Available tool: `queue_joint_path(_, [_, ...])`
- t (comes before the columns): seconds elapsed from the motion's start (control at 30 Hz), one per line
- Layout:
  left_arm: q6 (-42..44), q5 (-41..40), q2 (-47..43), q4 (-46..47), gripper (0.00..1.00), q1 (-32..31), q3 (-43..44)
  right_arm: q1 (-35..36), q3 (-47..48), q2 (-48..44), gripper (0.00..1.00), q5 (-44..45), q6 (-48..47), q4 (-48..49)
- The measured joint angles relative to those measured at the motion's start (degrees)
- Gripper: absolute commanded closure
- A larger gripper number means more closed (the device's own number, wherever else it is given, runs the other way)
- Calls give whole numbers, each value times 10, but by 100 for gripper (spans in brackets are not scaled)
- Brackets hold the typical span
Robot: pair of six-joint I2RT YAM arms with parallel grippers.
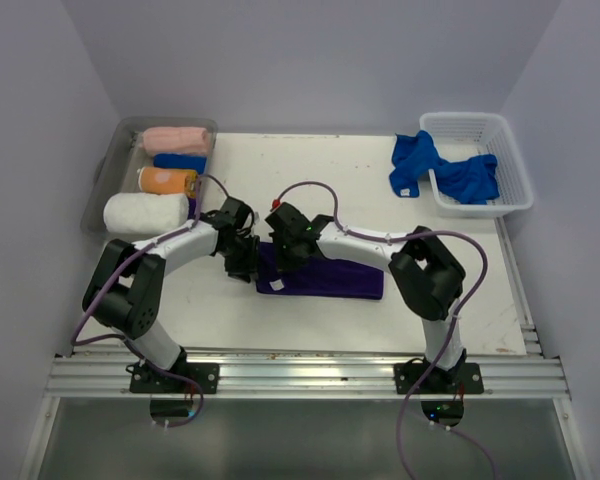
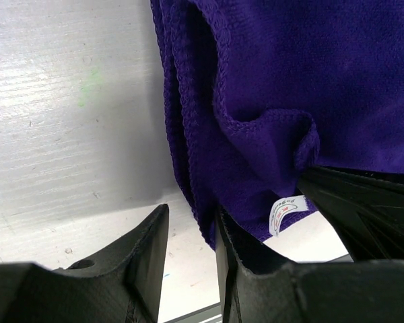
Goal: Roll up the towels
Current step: Fold the towel
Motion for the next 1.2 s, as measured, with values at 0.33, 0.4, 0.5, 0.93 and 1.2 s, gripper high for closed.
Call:
queue_joint_path(0.33, [0,-5,-4,-6,63,11,6,13,0,-1,100,0,-1,2])
queue_joint_path(0.4, [2,-6,-9,-9,63,18,9,21,0,-3,100,0,-2,4])
queue_joint_path(0.5, [4,-7,-14,-10,63,26,14,35,0,-6,100,0,-2,7])
queue_joint_path(0.93, [4,-7,-20,-11,63,40,15,72,0,-7,67,-31,-17,28])
queue_joint_path(1.2, [3,-8,-60,-15,66,52,20,62,-36,-81,66,23,-34,26])
